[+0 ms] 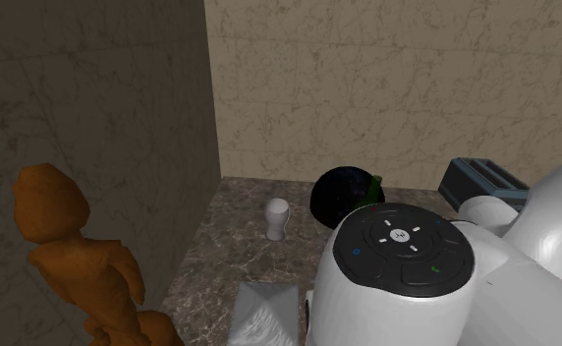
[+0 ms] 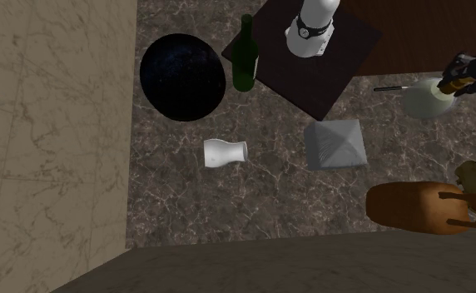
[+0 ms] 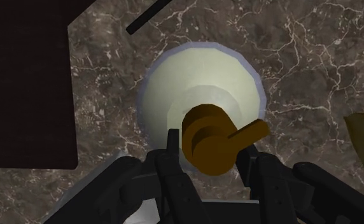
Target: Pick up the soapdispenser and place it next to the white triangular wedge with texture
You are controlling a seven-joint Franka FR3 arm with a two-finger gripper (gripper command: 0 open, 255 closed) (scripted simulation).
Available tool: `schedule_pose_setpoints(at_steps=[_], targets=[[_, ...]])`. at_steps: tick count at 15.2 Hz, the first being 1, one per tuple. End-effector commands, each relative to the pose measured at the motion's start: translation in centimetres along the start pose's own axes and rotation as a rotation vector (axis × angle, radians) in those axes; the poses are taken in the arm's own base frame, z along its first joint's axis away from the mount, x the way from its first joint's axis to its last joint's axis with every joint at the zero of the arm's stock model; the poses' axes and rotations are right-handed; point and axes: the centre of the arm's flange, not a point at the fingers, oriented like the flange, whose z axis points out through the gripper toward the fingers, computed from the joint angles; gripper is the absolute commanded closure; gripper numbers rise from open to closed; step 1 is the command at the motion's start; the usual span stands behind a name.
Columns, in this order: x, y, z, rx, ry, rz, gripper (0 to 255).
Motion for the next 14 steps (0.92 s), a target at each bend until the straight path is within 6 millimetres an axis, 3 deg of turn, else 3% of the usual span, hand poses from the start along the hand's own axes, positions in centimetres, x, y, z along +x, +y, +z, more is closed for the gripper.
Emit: schedule_pose_setpoints(at_steps=[1,14], targets=[[0.0,0.0,1.0,0.001,0.0,0.0,255],[0.5,0.2,7.9,0.001,0.0,0.0,255]])
